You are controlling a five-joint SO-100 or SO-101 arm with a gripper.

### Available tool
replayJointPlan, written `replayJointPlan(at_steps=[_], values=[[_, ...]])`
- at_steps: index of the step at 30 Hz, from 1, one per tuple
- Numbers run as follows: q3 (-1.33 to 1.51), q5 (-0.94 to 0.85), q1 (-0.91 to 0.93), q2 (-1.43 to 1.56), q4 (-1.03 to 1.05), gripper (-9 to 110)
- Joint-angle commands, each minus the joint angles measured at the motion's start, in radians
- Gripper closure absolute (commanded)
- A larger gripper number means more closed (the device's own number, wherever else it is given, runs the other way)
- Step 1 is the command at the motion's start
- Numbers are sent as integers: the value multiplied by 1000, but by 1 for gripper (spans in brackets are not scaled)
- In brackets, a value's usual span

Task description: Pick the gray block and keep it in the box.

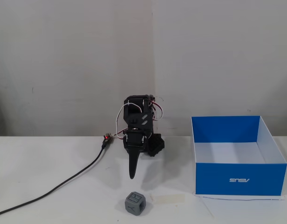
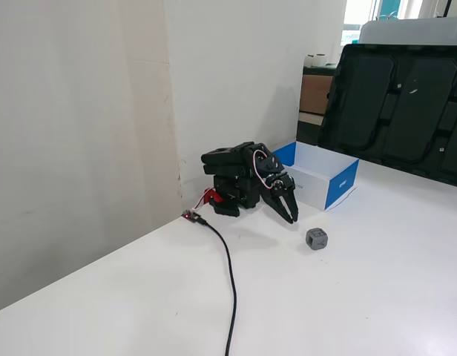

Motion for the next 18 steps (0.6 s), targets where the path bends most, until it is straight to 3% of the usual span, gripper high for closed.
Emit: replayJointPlan(at_steps=[1,18], values=[[-58,11,29,98,-9,101],[-319,44,43,-341,-109,101]])
